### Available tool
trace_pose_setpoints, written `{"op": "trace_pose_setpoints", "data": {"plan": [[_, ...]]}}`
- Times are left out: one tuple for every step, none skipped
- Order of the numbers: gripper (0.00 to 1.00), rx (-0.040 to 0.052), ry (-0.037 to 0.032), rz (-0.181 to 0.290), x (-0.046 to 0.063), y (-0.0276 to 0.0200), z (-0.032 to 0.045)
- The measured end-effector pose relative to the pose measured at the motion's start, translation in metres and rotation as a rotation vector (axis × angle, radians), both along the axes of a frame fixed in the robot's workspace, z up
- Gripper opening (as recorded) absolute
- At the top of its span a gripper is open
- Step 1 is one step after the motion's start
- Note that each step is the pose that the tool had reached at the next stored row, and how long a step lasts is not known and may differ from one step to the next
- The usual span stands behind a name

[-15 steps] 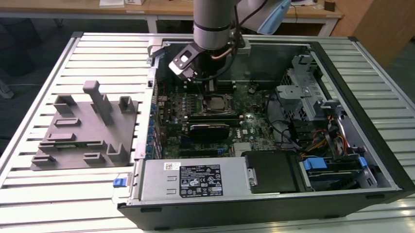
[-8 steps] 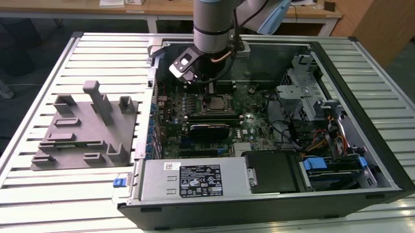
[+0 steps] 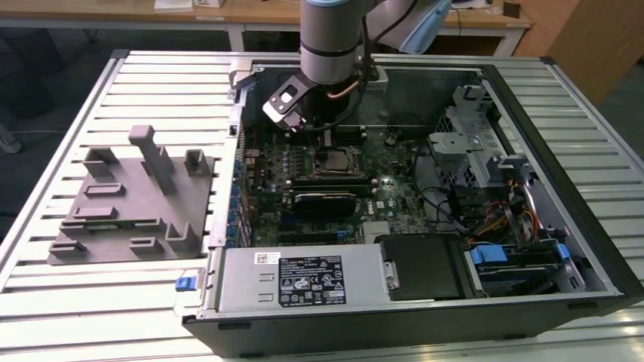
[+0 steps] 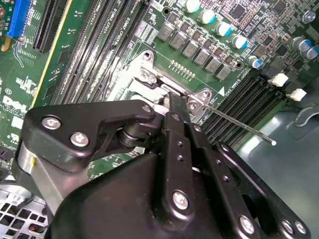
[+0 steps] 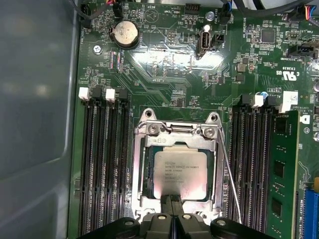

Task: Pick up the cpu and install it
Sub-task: 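Close the cpu cover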

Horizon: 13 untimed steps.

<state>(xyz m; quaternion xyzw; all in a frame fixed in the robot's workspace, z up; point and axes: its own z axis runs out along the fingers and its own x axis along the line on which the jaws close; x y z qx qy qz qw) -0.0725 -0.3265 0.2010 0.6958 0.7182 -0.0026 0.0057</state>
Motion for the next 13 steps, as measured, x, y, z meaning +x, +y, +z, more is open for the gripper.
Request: {"op": "trace_pose_setpoints", "data": {"plan": [[0.11, -0.0001, 0.0000, 0.000, 0.0002, 0.0000, -0.0001], [0.11, 0.0000, 0.0000, 0.000, 0.0005, 0.0000, -0.0002], [0.11, 0.0001, -0.0001, 0.000, 0.0008, 0.0000, -0.0004], [0.11, 0.0001, -0.0001, 0.000, 0.0011, 0.0000, -0.0005], [0.11, 0.0001, -0.0001, 0.000, 0.0014, 0.0000, -0.0006], [0.11, 0.0001, 0.0000, 0.000, 0.0017, 0.0000, -0.0007], [0.11, 0.0001, 0.0000, 0.000, 0.0022, 0.0000, -0.0008], [0.11, 0.0001, -0.0001, 0.000, 0.0027, 0.0000, -0.0009], [0.11, 0.0003, -0.0002, 0.000, 0.0034, 0.0000, -0.0011], [0.11, 0.0003, -0.0001, 0.000, 0.0039, 0.0000, -0.0012], [0.11, 0.0003, -0.0002, 0.000, 0.0044, 0.0000, -0.0013], [0.11, 0.0003, -0.0002, 0.000, 0.0050, 0.0000, -0.0013], [0.11, 0.0002, 0.0000, 0.000, 0.0055, 0.0000, -0.0013]]}}
